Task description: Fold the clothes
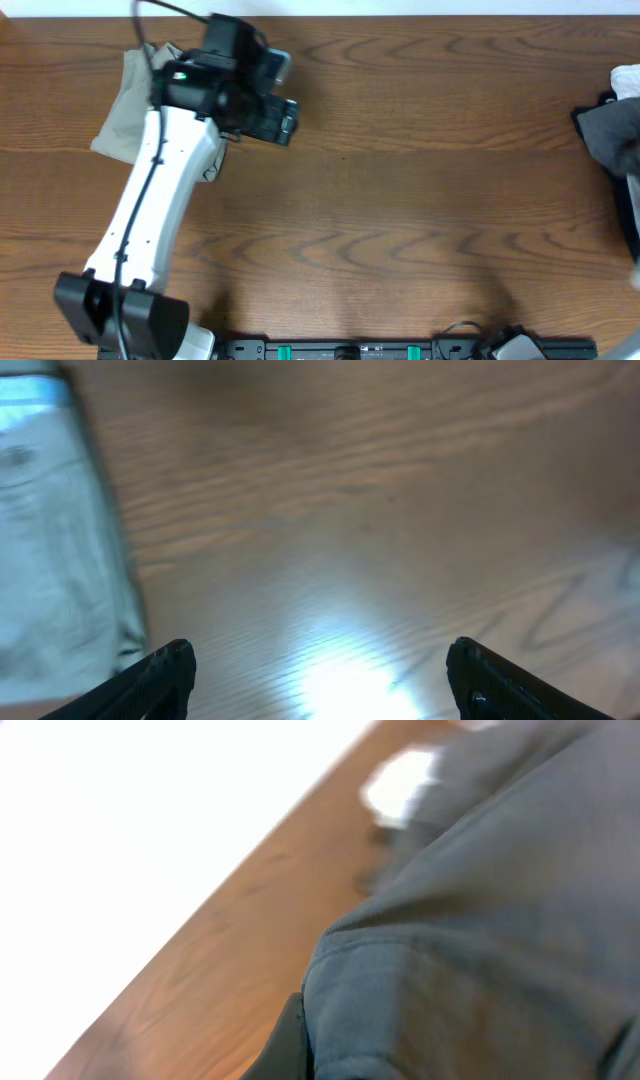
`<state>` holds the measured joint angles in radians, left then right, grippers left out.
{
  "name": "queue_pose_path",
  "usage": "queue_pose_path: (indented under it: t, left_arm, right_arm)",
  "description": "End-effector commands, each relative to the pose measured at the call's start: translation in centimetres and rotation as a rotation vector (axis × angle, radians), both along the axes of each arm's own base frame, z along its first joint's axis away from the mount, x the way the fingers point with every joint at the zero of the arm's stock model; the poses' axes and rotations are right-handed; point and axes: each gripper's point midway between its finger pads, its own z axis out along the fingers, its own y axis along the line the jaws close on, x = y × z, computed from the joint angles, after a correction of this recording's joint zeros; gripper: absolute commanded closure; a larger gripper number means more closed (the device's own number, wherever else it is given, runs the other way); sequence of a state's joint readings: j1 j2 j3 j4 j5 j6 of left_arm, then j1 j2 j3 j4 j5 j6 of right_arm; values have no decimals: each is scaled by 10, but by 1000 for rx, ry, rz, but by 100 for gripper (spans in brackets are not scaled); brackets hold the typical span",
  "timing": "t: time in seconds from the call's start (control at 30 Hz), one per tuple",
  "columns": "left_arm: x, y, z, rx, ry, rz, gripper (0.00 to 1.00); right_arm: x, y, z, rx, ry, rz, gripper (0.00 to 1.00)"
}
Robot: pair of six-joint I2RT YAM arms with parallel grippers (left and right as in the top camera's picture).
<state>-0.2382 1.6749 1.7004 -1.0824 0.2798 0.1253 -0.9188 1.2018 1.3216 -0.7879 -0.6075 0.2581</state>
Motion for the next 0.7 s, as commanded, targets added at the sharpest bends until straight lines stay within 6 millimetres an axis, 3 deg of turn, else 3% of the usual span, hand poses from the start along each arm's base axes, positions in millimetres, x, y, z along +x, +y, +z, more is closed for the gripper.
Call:
queue_pose_path:
  t: [0.0, 0.23, 0.37, 0.5, 0.67]
  left_arm:
    - [-1, 24, 26, -12, -64, 72, 18]
    - [-1, 49, 45, -24, -116, 138, 18]
    - [-2, 49, 47, -29, -122, 137, 18]
    - [-8, 28, 52, -140, -100, 75, 18]
    - [-17, 0, 56, -261, -61, -9, 18]
  right_arm:
    - [19, 60, 18, -21, -21, 124, 99]
    - [61, 176, 8, -55, 14, 465, 99]
    - [98, 236, 30, -128, -138, 662, 99]
    - [131, 269, 43, -165, -253, 721, 98]
    - [155, 289, 23, -50, -228, 725, 99]
